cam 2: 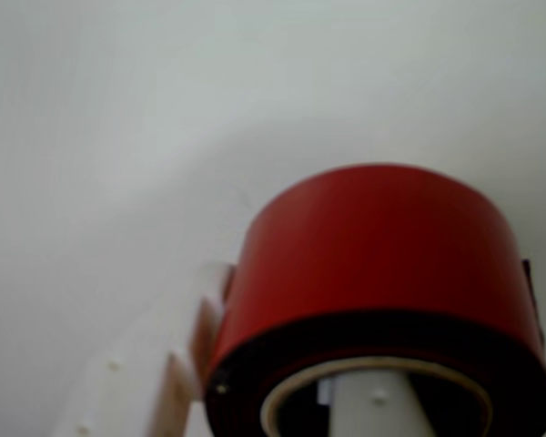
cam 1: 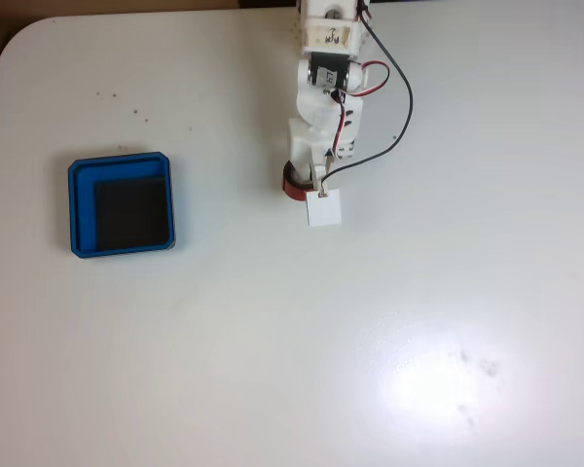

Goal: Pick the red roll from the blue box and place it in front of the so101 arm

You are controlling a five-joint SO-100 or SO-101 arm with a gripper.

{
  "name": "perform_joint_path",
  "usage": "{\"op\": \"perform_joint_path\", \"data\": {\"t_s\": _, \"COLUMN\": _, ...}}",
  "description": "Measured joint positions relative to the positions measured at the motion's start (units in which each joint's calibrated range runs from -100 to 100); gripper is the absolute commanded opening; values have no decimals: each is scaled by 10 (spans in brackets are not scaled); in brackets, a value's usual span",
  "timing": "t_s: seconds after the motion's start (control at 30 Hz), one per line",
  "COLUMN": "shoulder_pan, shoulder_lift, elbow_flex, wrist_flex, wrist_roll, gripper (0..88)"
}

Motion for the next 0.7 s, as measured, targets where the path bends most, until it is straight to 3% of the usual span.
{"op": "perform_joint_path", "data": {"t_s": 0.43, "shoulder_pan": -69, "shoulder_lift": -1, "elbow_flex": 23, "wrist_flex": 0, "wrist_roll": 0, "gripper": 8}}
{"op": "perform_joint_path", "data": {"t_s": 0.7, "shoulder_pan": -69, "shoulder_lift": 9, "elbow_flex": 23, "wrist_flex": 0, "wrist_roll": 0, "gripper": 8}}
